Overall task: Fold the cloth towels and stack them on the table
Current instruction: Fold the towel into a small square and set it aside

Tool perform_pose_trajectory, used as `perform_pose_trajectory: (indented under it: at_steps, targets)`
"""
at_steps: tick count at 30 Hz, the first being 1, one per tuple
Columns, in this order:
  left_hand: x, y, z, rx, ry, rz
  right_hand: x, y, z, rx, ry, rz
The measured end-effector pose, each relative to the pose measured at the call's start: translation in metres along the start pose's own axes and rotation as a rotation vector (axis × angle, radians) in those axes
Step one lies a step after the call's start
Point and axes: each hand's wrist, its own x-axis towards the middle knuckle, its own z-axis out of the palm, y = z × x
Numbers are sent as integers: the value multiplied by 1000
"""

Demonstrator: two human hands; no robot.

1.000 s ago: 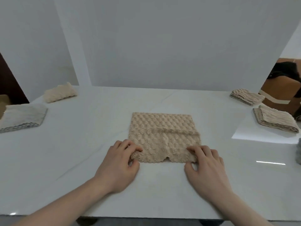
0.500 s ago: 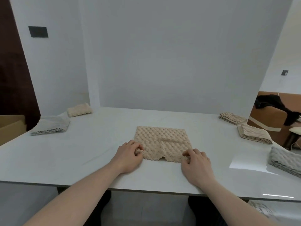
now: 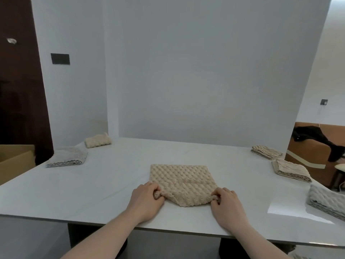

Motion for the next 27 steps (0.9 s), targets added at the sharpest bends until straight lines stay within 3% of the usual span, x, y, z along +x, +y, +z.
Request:
perform_pose_trajectory:
  at_steps: [6,14,20,27]
  targets:
    - [-26,0,-33,46,-18,38,-23,-11,-15,100,-16,21]
    - [-28,31,-116,0,193,115,-16,-55,-90,301,244,-87]
    - [-7,65,-184,-336,412,42,6,-90,-151,441,382,-92]
    - [11,69,-209,-441,396,-46,30,-102,-170,472,434,-65]
